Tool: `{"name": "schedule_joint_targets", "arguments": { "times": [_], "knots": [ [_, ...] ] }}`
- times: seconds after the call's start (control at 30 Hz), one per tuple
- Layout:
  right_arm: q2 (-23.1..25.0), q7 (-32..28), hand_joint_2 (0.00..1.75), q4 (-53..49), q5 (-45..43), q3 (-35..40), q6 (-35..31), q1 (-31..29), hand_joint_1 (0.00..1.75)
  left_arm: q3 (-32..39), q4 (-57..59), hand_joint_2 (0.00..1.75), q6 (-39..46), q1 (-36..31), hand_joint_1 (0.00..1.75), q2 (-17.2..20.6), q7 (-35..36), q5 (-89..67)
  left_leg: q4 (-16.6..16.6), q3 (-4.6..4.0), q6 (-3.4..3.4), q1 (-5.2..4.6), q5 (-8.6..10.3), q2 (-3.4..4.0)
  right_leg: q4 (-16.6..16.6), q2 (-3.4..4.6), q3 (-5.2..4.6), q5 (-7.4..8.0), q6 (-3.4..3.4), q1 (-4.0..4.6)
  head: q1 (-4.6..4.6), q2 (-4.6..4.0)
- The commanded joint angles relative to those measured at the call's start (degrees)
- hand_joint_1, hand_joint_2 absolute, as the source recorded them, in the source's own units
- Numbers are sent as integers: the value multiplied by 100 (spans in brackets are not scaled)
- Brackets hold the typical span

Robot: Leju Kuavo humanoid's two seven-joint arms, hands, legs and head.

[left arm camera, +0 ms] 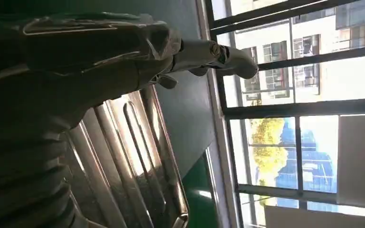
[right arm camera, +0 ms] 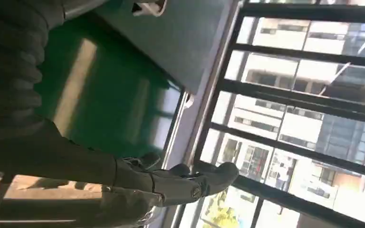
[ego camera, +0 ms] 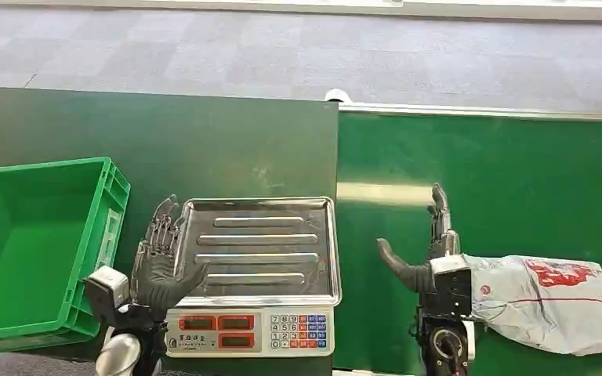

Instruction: Moved the parcel from conveyor to table for the left to box.

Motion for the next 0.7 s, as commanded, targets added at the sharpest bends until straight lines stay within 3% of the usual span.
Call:
{"name": "schedule_joint_targets", "arguments": {
  "times": [0.03,0.17,0.23,0.43,0.7],
  "knots": [
    [-724,1007,175,926,1019,-1514,-1007,-384,0,90,308,175,-31,-121,0,51,17,120,-15,-2,21,-1,21,-18,-24,-24,11,19,-13,4,2,0],
    [-766,1316,175,1278,1803,-2024,-1737,-324,0,24,315,175,-5,-114,0,107,-5,207,-12,4,12,-1,13,-23,-19,-28,18,9,-8,2,4,0],
    [-724,1546,175,1379,2083,-2185,-1737,-422,0,14,336,175,14,-121,0,146,-23,235,-18,14,13,0,13,-11,-23,-19,18,12,-15,3,-2,0],
    [-856,3058,175,2003,3160,-2854,-1497,-573,0,48,298,175,-68,-244,0,86,130,320,-6,4,9,0,6,-1,-8,-7,8,8,-9,3,2,0],
    [-915,3257,175,2298,3321,-3183,-1224,-528,0,65,334,175,-71,-287,0,92,164,314,-5,5,7,-2,5,-3,-5,-10,8,6,-9,0,0,0]
  ]
}}
